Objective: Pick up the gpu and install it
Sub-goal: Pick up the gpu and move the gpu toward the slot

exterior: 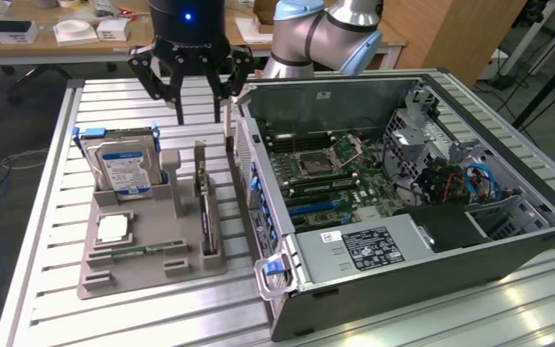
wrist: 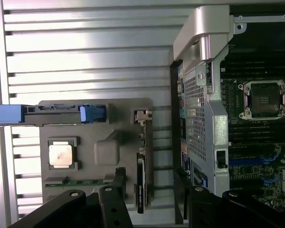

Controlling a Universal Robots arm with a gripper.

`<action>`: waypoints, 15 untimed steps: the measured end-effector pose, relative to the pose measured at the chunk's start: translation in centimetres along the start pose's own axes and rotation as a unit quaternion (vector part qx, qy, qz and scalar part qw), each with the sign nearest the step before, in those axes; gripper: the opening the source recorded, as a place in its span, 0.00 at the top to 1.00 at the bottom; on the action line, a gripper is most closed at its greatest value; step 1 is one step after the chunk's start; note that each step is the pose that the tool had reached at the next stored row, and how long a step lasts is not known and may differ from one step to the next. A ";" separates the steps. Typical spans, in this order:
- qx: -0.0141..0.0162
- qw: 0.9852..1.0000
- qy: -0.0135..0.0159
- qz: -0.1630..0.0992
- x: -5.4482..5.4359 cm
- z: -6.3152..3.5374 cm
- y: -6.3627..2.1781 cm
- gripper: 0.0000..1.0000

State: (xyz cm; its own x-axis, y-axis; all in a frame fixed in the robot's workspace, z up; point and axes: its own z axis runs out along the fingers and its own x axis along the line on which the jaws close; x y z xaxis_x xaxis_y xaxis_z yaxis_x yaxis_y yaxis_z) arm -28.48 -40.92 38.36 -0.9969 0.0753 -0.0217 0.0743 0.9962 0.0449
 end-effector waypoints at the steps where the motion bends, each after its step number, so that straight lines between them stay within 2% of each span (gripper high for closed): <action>1: 0.000 1.000 0.000 0.000 0.0 0.00 -0.06 0.47; 15: 0.000 1.000 0.000 0.000 -0.1 -0.05 -0.99 0.47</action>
State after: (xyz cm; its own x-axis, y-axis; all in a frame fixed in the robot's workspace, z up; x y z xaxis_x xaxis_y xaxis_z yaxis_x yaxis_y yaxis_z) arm -28.48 -41.91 38.36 -0.9969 0.0752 -0.0216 0.0742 0.9962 0.0449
